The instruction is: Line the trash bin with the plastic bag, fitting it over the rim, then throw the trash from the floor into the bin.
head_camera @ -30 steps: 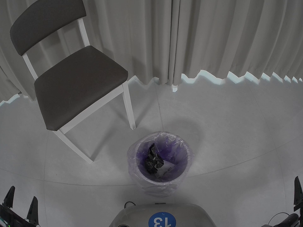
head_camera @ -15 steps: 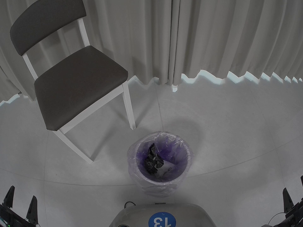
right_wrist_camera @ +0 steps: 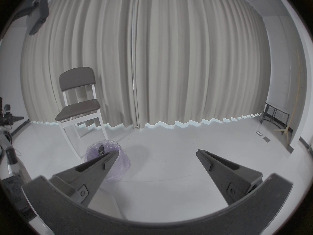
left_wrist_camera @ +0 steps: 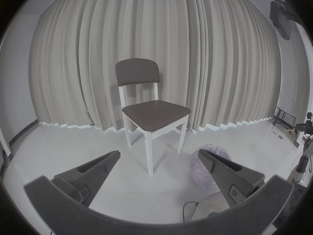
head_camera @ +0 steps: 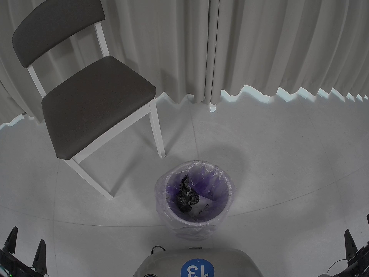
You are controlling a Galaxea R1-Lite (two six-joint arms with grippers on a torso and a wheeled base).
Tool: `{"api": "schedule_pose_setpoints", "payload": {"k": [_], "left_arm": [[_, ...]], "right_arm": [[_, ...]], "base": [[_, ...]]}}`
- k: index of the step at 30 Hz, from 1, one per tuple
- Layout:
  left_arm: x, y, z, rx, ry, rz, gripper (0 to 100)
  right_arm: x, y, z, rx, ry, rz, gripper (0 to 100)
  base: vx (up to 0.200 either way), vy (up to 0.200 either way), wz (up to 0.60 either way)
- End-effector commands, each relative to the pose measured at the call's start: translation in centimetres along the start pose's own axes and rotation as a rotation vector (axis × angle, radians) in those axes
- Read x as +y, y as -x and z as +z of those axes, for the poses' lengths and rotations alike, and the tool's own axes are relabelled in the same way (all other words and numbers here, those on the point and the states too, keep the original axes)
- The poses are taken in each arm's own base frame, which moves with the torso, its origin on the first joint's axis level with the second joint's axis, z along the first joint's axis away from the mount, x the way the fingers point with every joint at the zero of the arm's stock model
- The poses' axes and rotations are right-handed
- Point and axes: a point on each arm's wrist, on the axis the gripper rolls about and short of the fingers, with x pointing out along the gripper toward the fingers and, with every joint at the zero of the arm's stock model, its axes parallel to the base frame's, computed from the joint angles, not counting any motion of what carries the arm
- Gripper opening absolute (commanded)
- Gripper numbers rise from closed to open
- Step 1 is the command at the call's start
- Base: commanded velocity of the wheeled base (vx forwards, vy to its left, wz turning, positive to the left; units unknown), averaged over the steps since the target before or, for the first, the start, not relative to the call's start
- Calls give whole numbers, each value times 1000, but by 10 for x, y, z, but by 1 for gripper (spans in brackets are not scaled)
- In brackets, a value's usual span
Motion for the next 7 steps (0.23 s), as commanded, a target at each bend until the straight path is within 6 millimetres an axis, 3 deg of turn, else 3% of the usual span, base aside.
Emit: {"api": "schedule_pose_setpoints", "payload": {"k": [1, 7], "left_arm": [[0, 0, -5, 7, -1, 1, 100], [0, 0, -5, 7, -1, 1, 100]], "right_arm": [[0, 0, -5, 2, -3, 18, 100], [0, 0, -5, 2, -9, 18, 100]], "base": [[0, 0, 0], [0, 0, 0]]}}
